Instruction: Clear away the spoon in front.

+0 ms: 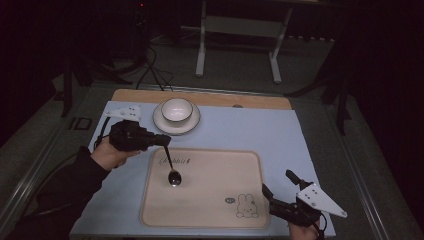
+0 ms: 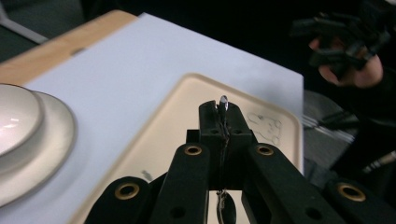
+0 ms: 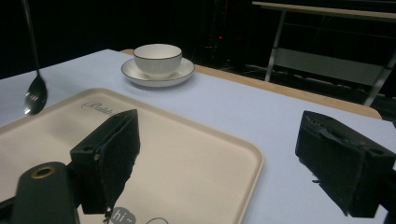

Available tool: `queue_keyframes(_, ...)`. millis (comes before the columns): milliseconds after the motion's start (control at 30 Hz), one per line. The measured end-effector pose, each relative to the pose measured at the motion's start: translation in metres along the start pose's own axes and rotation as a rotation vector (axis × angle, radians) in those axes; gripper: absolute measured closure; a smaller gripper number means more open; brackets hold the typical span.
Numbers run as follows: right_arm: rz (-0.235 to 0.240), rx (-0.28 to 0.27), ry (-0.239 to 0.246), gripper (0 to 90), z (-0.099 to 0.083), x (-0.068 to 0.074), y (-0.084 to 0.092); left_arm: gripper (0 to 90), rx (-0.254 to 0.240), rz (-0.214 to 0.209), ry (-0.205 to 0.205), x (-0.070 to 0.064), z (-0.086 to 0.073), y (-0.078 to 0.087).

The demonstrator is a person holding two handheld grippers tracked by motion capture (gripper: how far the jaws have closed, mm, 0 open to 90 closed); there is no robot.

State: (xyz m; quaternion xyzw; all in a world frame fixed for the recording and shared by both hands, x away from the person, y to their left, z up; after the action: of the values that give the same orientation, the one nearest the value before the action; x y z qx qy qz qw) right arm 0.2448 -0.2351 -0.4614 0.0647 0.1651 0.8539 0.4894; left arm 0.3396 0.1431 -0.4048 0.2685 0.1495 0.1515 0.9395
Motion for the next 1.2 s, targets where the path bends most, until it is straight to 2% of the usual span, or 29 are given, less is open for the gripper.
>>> queue_keyframes(33,0.001,0.0,0.001,13.7,0.0,0.0,0.0,90.0,0.019,-0.024,-0.008,-0.006,-0.004,-0.006)
queue_keyframes(167,0.004,0.003,0.001,13.7,0.0,0.001,0.0,90.0,0.041,-0.039,-0.022,-0.012,-0.009,-0.011)
queue_keyframes(300,0.006,0.005,0.003,13.8,0.0,0.001,-0.001,90.0,0.062,-0.062,-0.012,-0.017,-0.018,-0.019)
queue_keyframes(400,0.007,0.005,0.003,13.7,0.0,0.001,-0.001,90.0,0.065,-0.055,-0.012,-0.017,-0.019,-0.021)
queue_keyframes(467,0.007,0.005,0.002,13.8,0.0,0.001,-0.001,90.0,0.082,-0.08,-0.013,-0.02,-0.024,-0.026)
queue_keyframes(600,0.008,0.006,0.001,13.7,0.0,0.001,-0.001,90.0,0.085,-0.085,-0.013,-0.021,-0.025,-0.027)
queue_keyframes(633,0.01,0.006,0.003,13.8,0.0,0.002,-0.002,90.0,0.091,-0.098,-0.005,-0.021,-0.027,-0.029)
queue_keyframes(767,0.011,0.007,0.001,13.8,0.0,0.002,-0.002,90.0,0.111,-0.103,-0.007,-0.021,-0.032,-0.034)
queue_keyframes(1000,0.012,0.008,0.002,13.8,0.0,0.002,-0.002,90.0,0.118,-0.113,0.013,-0.018,-0.04,-0.038)
queue_keyframes(1100,0.012,0.012,0.003,13.9,-0.001,0.002,-0.002,90.0,0.136,-0.117,0.015,-0.015,-0.047,-0.045)
queue_keyframes(1200,0.012,0.009,0.001,13.9,-0.001,0.002,-0.002,90.0,0.129,-0.123,0.03,-0.012,-0.048,-0.046)
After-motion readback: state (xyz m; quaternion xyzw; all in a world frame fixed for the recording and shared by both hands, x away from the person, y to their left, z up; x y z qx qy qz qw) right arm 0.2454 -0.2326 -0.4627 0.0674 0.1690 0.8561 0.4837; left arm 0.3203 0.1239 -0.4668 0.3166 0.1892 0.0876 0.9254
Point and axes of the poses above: each handheld gripper's, and its own axes: y roughly backward along the jaws, z roughly out of its top, x roughly to its left, the point moved 6 cm from there along -y, roughly forward along the jaws, and after that the axes turned 5 degrees about x, right-handed, at the moved point
